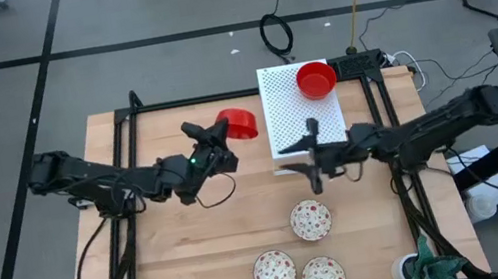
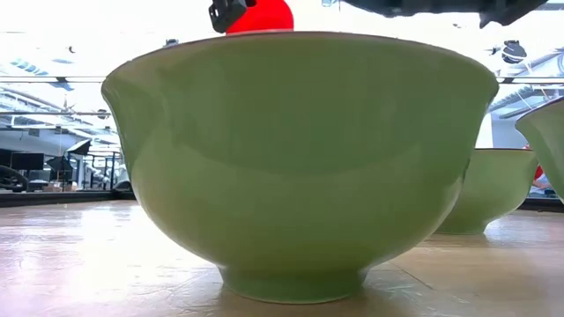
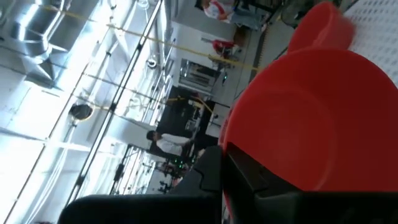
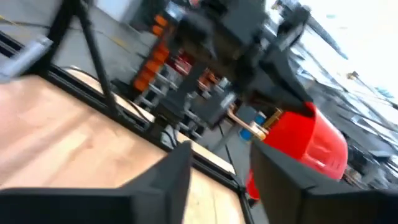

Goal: Pick & Place Mini bowls
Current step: Stack the red bowl on the red bowl on the shelf

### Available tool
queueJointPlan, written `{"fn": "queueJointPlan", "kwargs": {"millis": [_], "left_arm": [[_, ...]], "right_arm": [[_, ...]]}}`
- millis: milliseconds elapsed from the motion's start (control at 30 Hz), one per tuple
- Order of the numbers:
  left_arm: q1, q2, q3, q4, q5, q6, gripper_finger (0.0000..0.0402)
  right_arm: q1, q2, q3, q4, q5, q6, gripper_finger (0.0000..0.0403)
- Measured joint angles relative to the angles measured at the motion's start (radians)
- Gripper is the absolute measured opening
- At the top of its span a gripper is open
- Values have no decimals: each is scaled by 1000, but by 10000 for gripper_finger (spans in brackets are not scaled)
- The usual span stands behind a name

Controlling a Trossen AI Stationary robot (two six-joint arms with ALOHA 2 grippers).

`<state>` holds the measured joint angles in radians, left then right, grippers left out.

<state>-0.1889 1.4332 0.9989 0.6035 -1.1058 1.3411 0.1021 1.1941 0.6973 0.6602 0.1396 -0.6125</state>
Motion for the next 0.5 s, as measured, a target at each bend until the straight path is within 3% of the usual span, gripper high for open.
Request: {"fn": "queueJointPlan", "kwargs": {"millis": [200,500], "left_arm": [[-21,3,0,1,6,0,6],[-44,3,0,0,7,8,5]], "right_arm": [[-17,173,82,99,171,-62,239],[-31,288,117,341,283,-73,242]]}}
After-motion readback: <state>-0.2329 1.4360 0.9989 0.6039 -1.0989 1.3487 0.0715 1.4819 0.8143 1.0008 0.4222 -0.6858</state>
